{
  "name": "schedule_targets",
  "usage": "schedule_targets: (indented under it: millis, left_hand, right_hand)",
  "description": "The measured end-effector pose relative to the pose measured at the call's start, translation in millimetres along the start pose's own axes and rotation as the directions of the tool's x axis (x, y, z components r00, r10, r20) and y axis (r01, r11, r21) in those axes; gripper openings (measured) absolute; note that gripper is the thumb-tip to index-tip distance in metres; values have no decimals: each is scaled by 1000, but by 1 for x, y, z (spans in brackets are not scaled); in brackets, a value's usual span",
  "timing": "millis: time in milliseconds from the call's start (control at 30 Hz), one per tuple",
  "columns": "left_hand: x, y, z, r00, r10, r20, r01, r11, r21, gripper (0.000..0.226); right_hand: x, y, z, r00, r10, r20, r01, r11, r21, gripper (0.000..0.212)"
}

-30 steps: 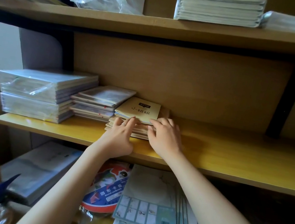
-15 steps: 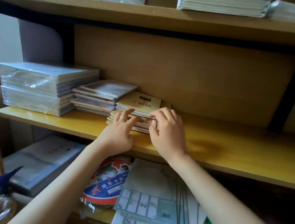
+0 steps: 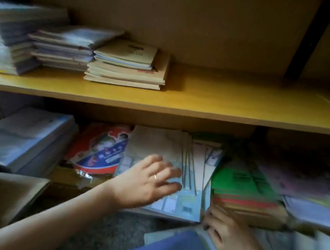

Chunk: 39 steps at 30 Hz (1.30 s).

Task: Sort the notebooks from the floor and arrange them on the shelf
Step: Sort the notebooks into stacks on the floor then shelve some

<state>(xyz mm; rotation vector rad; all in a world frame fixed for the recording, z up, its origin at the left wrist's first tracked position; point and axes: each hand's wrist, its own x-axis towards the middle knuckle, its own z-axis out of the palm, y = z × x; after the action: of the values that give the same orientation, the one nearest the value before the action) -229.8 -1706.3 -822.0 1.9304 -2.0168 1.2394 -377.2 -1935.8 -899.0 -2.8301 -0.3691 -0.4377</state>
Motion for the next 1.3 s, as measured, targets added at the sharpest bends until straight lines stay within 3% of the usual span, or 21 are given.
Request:
schedule_targets:
  millis: [33,100,133,167,200,267,333,433,567,633,733,800,867,933,1000,1033,1067,1133,1200,1233,1300]
  left_hand:
    - [-6,20,11,995,38,94,-33,998,-54,19]
    - [-22,60,32,934,14,357,59,979,-194,24]
    - [-31,78,41,843,-37,536,184,957,-223,36]
    - [-38,94,46,685,-80,724,321,926,-200,52]
    - [-45,106,51,548,-132,826,432,890,-144,68]
    - [-59,126,59,327,-170,930,588,807,-59,92]
    - [-70,142,64,186,-135,973,668,744,-25,101]
    - [-71,152,65,149,-179,973,690,724,27,109]
    - [-64,161,69,89,-212,973,742,666,77,105]
    - [-60,166,68,71,-213,974,741,665,91,101]
    - [-53,167,70,-30,-214,976,788,596,155,101]
    - [-49,163,74,-75,-215,974,812,553,185,104]
    - [-45,160,77,-88,-169,982,830,533,166,106]
    - [-43,162,76,-53,-108,993,837,537,103,103]
    - [-45,166,73,-2,-107,994,848,528,59,98]
    - [-46,168,70,13,-120,993,852,520,52,95]
    - [-49,170,68,27,-137,990,854,518,48,92]
    - [-54,173,63,90,-174,981,848,530,16,80]
    - [-57,176,57,193,-213,958,867,494,-65,67]
    - [-57,177,52,251,-232,940,893,429,-133,58]
    - [-54,179,40,330,-283,901,939,195,-283,38]
  right_hand:
    - [-16,4,5,995,74,60,-76,996,36,12]
    - [-44,7,13,960,205,191,-218,975,50,13]
    - [-56,8,17,938,250,242,-263,965,22,15]
    - [-67,9,20,909,292,298,-306,952,-1,16]
    - [-75,8,23,869,345,356,-363,932,-17,18]
    - [-85,4,28,788,432,440,-477,879,-8,24]
    - [-91,1,36,706,480,521,-570,822,14,35]
    - [-96,-4,46,617,498,610,-647,762,33,53]
    - [-97,-6,52,544,537,645,-734,677,55,59]
    - [-97,-5,58,502,590,632,-803,590,86,61]
    - [-93,-4,66,412,650,638,-895,420,150,65]
    - [-91,-6,68,386,667,637,-915,366,171,67]
    - [-89,-8,68,373,695,615,-919,368,142,70]
    - [-89,-8,71,352,719,599,-932,329,152,64]
    - [-89,-10,72,359,720,594,-932,306,192,35]
    - [-91,-11,71,388,714,583,-920,337,201,18]
    - [-93,-11,69,436,701,565,-897,387,213,17]
    - [-98,-13,63,540,667,514,-832,516,205,28]
    - [-105,-13,56,654,656,376,-749,632,201,31]
    - [-107,-14,51,702,662,264,-711,674,202,31]
    - [-104,-12,38,758,651,41,-640,731,237,34]
